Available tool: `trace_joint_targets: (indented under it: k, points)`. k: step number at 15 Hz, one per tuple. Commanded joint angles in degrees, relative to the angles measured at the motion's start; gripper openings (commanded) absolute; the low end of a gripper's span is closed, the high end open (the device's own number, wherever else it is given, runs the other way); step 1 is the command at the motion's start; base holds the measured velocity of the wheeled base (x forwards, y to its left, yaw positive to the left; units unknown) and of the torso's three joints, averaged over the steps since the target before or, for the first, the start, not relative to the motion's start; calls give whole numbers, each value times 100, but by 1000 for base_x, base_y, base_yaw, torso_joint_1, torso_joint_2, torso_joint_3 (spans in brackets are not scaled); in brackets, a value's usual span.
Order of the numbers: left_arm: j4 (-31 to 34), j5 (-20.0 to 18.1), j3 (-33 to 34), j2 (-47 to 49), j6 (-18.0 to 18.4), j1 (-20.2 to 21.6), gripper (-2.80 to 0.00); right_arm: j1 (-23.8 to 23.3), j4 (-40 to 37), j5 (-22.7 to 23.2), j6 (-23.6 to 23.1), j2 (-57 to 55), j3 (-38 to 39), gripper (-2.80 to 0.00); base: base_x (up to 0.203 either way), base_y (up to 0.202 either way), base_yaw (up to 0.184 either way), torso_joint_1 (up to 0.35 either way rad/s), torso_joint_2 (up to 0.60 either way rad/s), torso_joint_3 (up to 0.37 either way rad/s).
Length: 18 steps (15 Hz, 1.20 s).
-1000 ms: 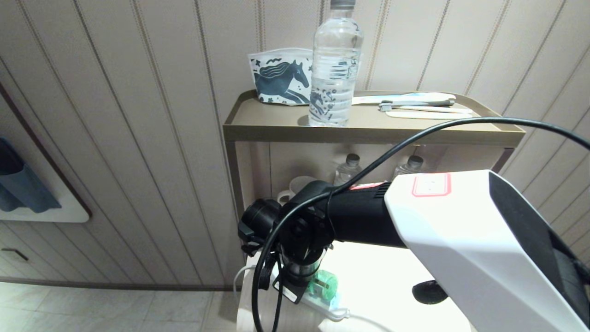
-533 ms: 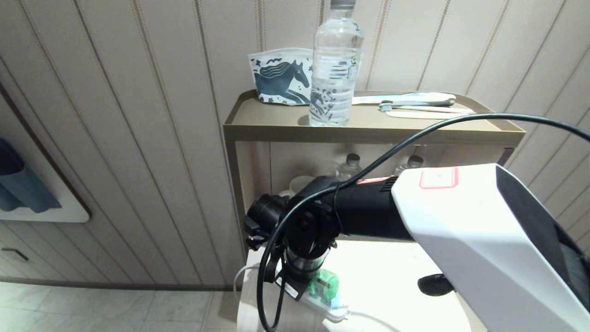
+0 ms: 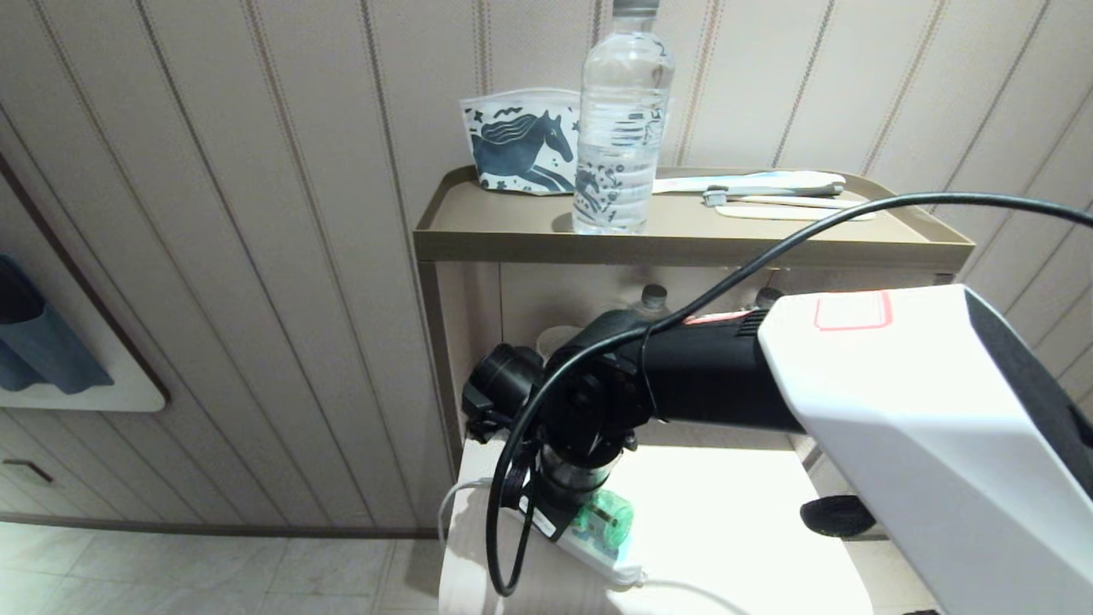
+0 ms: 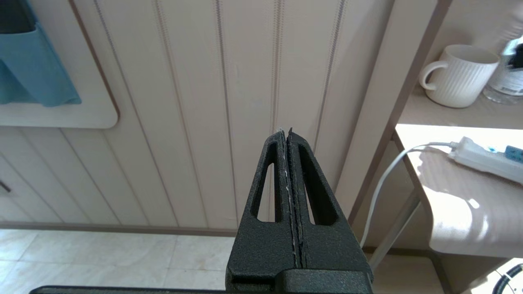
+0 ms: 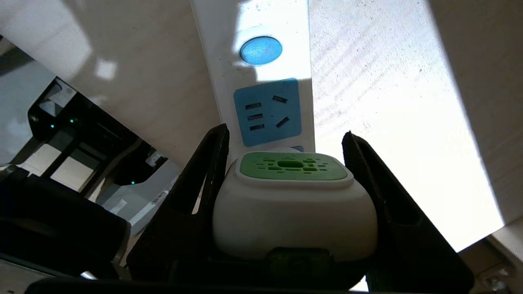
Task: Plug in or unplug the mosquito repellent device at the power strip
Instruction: Insert the plug into the socket
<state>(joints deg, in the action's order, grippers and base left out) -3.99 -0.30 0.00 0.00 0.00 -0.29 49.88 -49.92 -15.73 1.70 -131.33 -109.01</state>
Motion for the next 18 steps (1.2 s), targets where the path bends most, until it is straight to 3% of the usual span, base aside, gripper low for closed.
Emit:
trace_joint_targets:
  k: [1, 7, 12, 18]
  points:
    - [-6, -3, 0, 0, -6, 1, -280, 36, -30, -18, 40, 155, 151, -280, 0, 0, 0, 0, 0, 0]
    - [-6, 3, 0, 0, 0, 2, -280, 65, 40, 25, 197, 91, 810, -280, 0, 0, 0, 0, 0, 0]
    - [-6, 1, 0, 0, -6, -4, -280, 57, 569, 17, 467, 40, 847, -280, 0, 0, 0, 0, 0, 0]
    - [-6, -5, 0, 0, 0, -1, -280, 44, 641, -26, 881, 441, 820, -280, 0, 0, 0, 0, 0, 0]
